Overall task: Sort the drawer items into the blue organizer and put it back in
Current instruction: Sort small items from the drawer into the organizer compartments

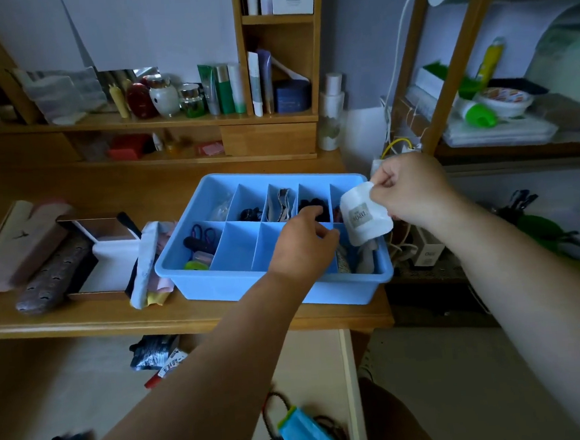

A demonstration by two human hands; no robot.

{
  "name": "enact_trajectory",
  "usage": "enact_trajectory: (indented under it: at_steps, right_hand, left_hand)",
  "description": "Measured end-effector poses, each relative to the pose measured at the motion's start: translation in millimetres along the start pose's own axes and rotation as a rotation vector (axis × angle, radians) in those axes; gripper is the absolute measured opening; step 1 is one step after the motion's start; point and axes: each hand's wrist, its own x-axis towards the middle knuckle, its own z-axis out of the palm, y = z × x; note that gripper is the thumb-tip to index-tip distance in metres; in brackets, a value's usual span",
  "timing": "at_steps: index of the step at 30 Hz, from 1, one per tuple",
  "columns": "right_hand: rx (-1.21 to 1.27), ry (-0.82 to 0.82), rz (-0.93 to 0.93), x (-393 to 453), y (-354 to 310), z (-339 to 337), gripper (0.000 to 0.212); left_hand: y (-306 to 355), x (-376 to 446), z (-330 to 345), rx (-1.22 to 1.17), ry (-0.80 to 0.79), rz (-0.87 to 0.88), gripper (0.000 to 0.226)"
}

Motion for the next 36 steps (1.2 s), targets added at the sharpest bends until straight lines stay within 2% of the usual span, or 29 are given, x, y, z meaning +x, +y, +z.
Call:
enact_trajectory:
  at_steps: [2, 4, 7, 9, 14, 15, 17, 19, 20, 21, 23, 26, 27, 29, 31, 34, 36]
  right_hand:
    - [-0.158, -0.03, -0.04, 0, -10, 1, 0.015]
    - [-0.261, -0.145, -0.034, 1, -21, 9, 0.021]
    - [-0.427, -0.287, -0.012, 0, -27, 29, 0.015]
    - [-0.507, -0.313, -0.036, -6, -24, 46, 0.013]
    - [-0.633, -0.251, -0.145, -13, -20, 62, 0.009]
    - [-0.651, -0.196, -0.176, -14, -20, 59, 0.008]
    - [-0.573, 0.014, -0.297, -26, -20, 54, 0.01]
    - [-0.319, 0.206, -0.505, -59, -30, 58, 0.006]
    - [-0.195, 0.231, -0.595, -82, -38, 64, 0.006]
    - [-0.096, 0.19, -0.656, -106, -45, 74, 0.007]
    - [-0.001, -0.032, -0.669, -149, -48, 106, 0.012]
    - [-0.045, -0.477, -0.523, -188, -42, 169, 0.013]
    - [-0.061, -0.563, -0.484, -194, -40, 190, 0.013]
    - [-0.065, -0.644, -0.454, -201, -43, 224, 0.021]
    - [-0.067, -0.706, -0.448, -205, -49, 250, 0.035]
    - [-0.099, -0.742, -0.419, -211, -59, 273, 0.043]
    - [-0.083, -0.71, -0.404, -213, -66, 280, 0.041]
  left_hand:
    - [-1, -1, 1, 0.035, -0.003, 0.011, 0.047]
    - [-1, -3, 1, 0.028, 0.023, 0.039, 0.043]
    - [2, -11, -3, -0.03, 0.094, 0.111, 0.036]
    - [3, -19, -8, -0.061, 0.114, 0.163, 0.034]
    - [-10, -64, -32, 0.026, 0.255, 0.397, 0.031]
    - [-18, -79, -36, 0.058, 0.284, 0.436, 0.03]
    - [-44, -113, -43, 0.112, 0.268, 0.467, 0.025]
    - [-79, -149, -49, 0.186, 0.156, 0.357, 0.019]
    - [-99, -166, -53, 0.228, 0.088, 0.251, 0.017]
    - [-119, -182, -56, 0.262, 0.034, 0.134, 0.016]
    - [-156, -207, -66, 0.317, -0.005, -0.084, 0.016]
    - [-194, -227, -89, 0.379, 0.057, -0.276, 0.017]
    - [-203, -229, -99, 0.393, 0.092, -0.306, 0.017]
    - [-223, -230, -120, 0.457, 0.183, -0.386, 0.021]
    - [-245, -229, -145, 0.568, 0.259, -0.562, 0.035]
    - [-275, -228, -181, 0.605, 0.213, -0.937, 0.06]
    - [-287, -228, -193, 0.469, 0.198, -1.064, 0.069]
